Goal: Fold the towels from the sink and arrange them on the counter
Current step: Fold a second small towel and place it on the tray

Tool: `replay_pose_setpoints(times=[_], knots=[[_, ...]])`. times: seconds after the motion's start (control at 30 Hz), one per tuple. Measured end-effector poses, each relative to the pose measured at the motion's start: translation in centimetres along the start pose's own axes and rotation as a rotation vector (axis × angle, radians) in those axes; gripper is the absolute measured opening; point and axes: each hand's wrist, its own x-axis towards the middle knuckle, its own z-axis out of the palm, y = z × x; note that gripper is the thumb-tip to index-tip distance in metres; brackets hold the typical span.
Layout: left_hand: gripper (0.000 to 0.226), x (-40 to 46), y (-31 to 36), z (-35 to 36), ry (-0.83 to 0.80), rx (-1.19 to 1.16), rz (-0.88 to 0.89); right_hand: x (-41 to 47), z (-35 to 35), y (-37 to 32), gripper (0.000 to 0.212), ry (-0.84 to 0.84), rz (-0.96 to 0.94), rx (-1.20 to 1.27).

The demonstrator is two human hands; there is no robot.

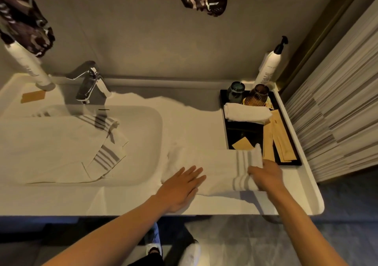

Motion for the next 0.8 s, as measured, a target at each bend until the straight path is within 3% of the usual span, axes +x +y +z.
replay_pose_setpoints(times=[0.07,0.13,0.27,0.33,0.4,0.43,0.47,0.53,0.6,0.67,0.73,0.8], knots=[[0.059,0.8,1.1,0.6,0.016,-0.004,0.047,-0.5,-2.0,0.5,0.022,-0.005,0.047,-0.106],[0.052,1.1,1.3,0.8,0.066,-0.142,-0.015,-0.9,-2.4,0.0,0.02,-0.003,0.021,-0.16],[0.028,0.8,0.8,-1.8,0.42,-0.759,-0.585,-1.1,0.4,-4.3,0.016,0.007,-0.162,-0.127],[0.028,1.2,-0.1,-3.5,0.436,-1.14,-0.829,-2.4,3.7,-7.2,0.018,-0.049,-0.295,-0.112],[0.028,2.1,-1.3,-5.0,0.436,-1.541,-0.97,-4.1,7.6,-9.3,0.024,-0.163,-0.389,-0.075],[0.03,2.3,-1.8,-5.4,0.434,-1.63,-1.012,-4.7,9.5,-9.5,0.03,-0.259,-0.407,-0.056],[0.033,2.2,-2.3,-5.8,0.395,-1.596,-1.027,-5.0,11.1,-9.3,0.038,-0.359,-0.403,-0.057],[0.03,1.3,-3.1,-5.7,0.332,-1.22,-0.98,-4.7,12.6,-7.4,0.055,-0.417,-0.403,-0.067],[0.027,-0.3,-3.0,-4.8,0.471,-0.767,-0.854,-3.5,12.0,-4.9,0.047,-0.207,-0.487,-0.052],[0.039,-1.2,-1.8,-4.4,0.637,-0.332,-0.533,-2.1,11.2,-2.2,0.024,0.06,-0.667,-0.245],[0.045,-1.5,-1.5,-2.4,0.507,-0.059,-0.176,-1.6,11.5,0.1,0.031,0.105,-0.783,-0.501],[0.052,-2.2,-1.9,-0.5,0.305,0.071,-0.068,-1.7,12.1,2.1,0.05,0.021,-0.775,-0.672]])
